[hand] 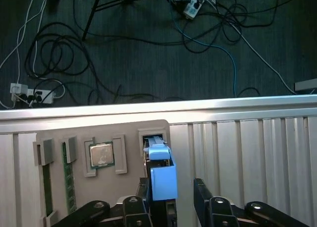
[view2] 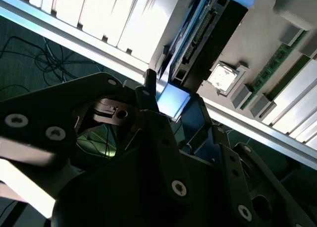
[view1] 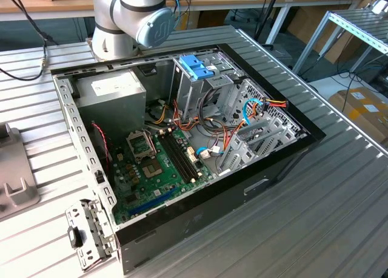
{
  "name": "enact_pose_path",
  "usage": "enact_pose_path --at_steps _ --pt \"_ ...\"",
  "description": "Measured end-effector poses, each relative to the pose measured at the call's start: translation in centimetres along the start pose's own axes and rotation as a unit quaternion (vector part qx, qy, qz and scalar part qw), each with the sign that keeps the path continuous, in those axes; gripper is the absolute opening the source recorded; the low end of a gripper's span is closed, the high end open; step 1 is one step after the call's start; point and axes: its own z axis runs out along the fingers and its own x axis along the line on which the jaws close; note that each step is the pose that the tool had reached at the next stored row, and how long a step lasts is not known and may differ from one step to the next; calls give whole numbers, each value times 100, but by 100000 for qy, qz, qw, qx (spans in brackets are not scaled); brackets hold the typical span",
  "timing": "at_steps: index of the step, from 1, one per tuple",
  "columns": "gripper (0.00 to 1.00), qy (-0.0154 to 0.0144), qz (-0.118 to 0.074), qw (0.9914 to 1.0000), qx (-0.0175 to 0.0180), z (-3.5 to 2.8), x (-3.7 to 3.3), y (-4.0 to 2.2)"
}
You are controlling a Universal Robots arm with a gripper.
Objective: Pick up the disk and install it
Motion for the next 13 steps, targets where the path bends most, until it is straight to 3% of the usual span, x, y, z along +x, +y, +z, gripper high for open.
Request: enact_pose_path --at_steps 9,13 --pt "48 25 -5 100000 -60 91 3 9" --pt "48 5 -15 100000 -12 98 3 9"
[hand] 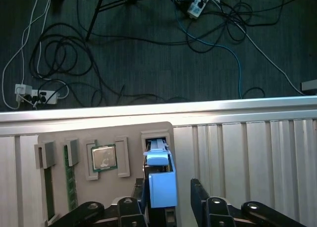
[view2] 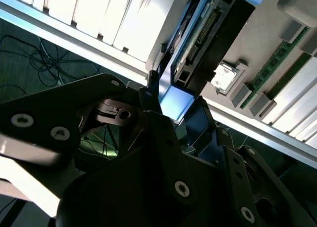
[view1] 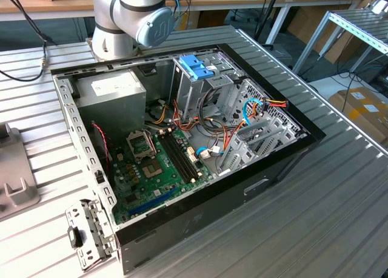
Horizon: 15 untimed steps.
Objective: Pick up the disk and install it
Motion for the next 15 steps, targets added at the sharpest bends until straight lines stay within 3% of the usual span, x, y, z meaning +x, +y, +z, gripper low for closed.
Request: enact_pose_path --at_steps 3,4,9,15 --pt "48 -25 0 100000 71 -11 -1 0" --pt "48 -48 -4 100000 141 -42 -2 1" --pt "48 2 -2 100000 11 -78 0 4" --pt "48 104 -17 100000 -129 -17 24 -1"
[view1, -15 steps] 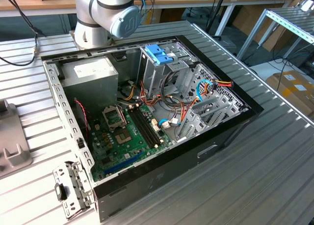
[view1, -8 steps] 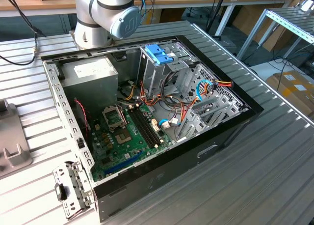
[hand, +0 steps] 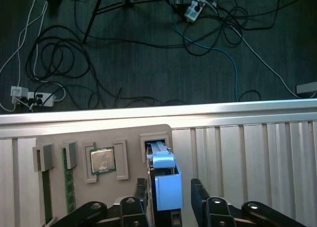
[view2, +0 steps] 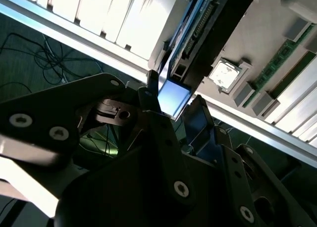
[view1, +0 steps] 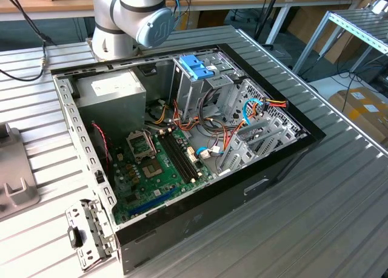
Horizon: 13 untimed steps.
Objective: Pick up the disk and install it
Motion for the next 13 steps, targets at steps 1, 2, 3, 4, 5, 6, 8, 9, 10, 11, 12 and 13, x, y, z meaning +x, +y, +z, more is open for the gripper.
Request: enact_pose_path --at_steps 1,2,3,4,5,6,8,9,10,11,12,13 --pt "48 9 3 100000 -32 20 1 -1" --pt "48 17 4 100000 -60 33 1 -1" --pt "48 26 2 100000 -110 54 2 -2" --pt "48 26 3 100000 -133 70 3 -3" --pt "48 28 6 100000 -161 86 3 -3" --pt "48 31 8 100000 -187 98 4 -4" --pt "48 45 6 100000 -246 127 5 -5" --pt "48 52 8 100000 -266 136 6 -5" --pt "48 63 7 100000 -292 148 6 -6" --pt "48 77 7 99999 -325 164 7 -6" --pt "48 85 5 99999 -350 175 7 -7" --pt "48 90 -1 99999 -397 195 8 -8"
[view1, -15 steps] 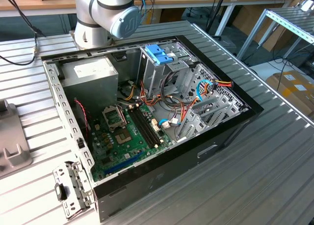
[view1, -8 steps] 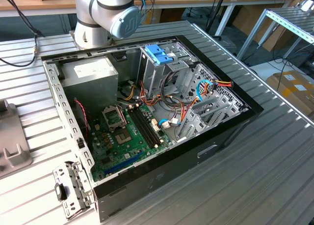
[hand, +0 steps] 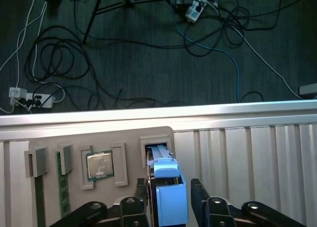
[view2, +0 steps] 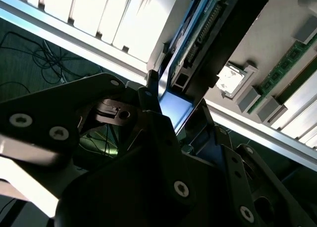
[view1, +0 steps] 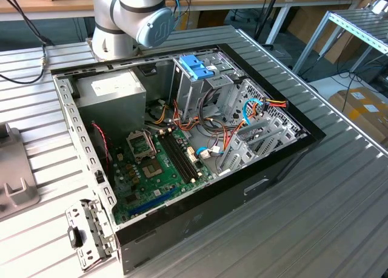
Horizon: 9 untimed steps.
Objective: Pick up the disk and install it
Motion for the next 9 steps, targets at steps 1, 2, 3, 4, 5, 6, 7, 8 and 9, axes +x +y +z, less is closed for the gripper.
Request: enact_pose_path --at_steps 1,2,3,4,5,6,7,8,9 --pt "48 -2 0 100000 -23 12 0 -1" --pt "48 -1 -1 100000 -55 28 1 -1" --pt "48 2 0 100000 -79 38 1 -2" --pt "48 3 1 100000 -85 47 2 -2" --pt "48 4 -2 100000 -91 60 2 -3" --pt "48 10 -186 100000 -106 78 2 -4" --pt "48 52 -994 99995 -130 82 3 -4" --pt "48 110 -2233 99975 -155 86 3 -5" --pt "48 151 -3098 99952 -166 90 3 -5"
